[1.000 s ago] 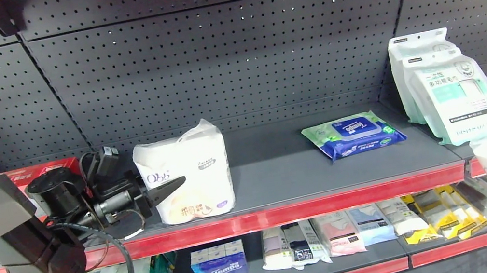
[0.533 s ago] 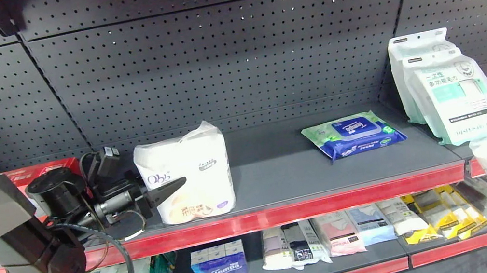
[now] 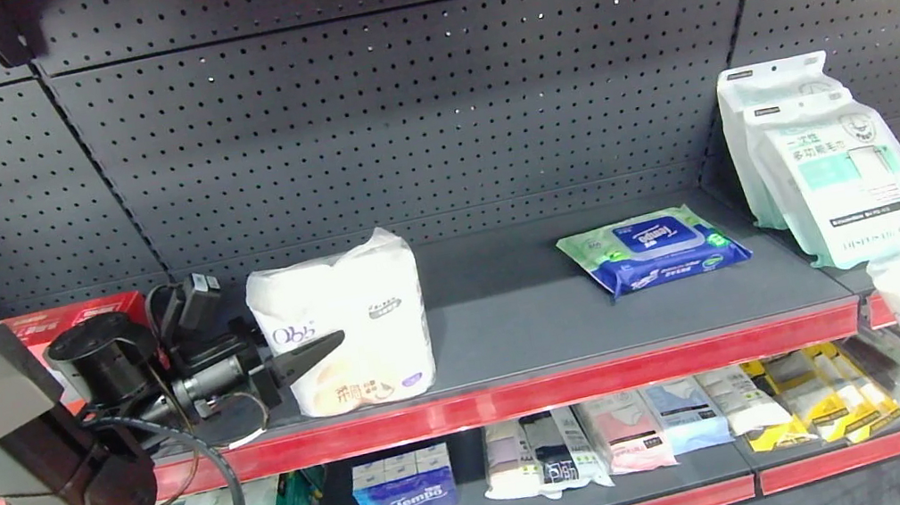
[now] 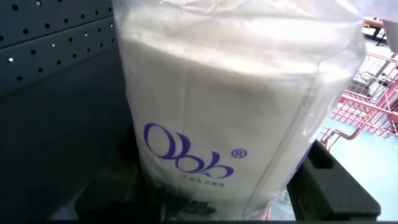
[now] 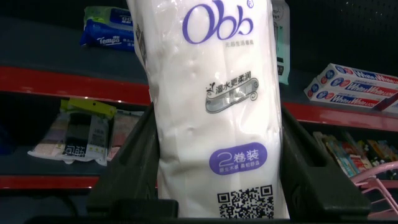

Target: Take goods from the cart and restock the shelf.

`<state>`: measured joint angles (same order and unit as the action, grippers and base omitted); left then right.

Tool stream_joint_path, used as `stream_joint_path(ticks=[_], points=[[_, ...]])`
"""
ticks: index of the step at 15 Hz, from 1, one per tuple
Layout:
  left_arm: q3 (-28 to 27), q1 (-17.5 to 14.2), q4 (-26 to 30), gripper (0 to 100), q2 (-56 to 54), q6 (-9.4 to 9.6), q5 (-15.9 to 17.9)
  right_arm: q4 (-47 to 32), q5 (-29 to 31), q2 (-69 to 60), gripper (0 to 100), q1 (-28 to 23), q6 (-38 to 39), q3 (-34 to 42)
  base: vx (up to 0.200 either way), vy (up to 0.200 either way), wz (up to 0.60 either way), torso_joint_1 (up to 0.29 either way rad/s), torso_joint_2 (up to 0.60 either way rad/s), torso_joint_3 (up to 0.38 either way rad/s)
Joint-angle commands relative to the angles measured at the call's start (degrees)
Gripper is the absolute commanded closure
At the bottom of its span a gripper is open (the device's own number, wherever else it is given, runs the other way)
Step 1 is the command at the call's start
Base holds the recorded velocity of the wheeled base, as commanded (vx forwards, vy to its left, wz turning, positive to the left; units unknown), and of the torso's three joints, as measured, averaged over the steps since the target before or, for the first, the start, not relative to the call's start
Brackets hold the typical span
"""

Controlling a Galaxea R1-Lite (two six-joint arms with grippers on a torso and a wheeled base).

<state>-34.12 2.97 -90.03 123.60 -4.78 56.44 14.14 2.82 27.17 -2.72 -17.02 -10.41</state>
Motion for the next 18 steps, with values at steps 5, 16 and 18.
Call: stream_joint_path(ticks=[5, 16, 18], points=[[0.46, 0.01, 0.03, 0, 0.5, 0.38, -0.28, 0.01, 0.0, -0.28, 100, -0.01, -0.03, 0.48, 0.0, 0.0, 0.0, 0.0, 0.0, 0.0], [3.1, -0.16, 0.03, 0, -9.25, -2.78, -0.37, 0.1, 0.0, -0.01, 100, -0.01, -0.03, 1.09, 0.0, 0.0, 0.0, 0.0, 0.0, 0.0], [3.62, -0.43, 0.03, 0, -12.42, -4.71, -0.46, 0.1, 0.0, 0.25, 100, -0.01, 0.06, 1.01, 0.0, 0.0, 0.0, 0.0, 0.0, 0.0]])
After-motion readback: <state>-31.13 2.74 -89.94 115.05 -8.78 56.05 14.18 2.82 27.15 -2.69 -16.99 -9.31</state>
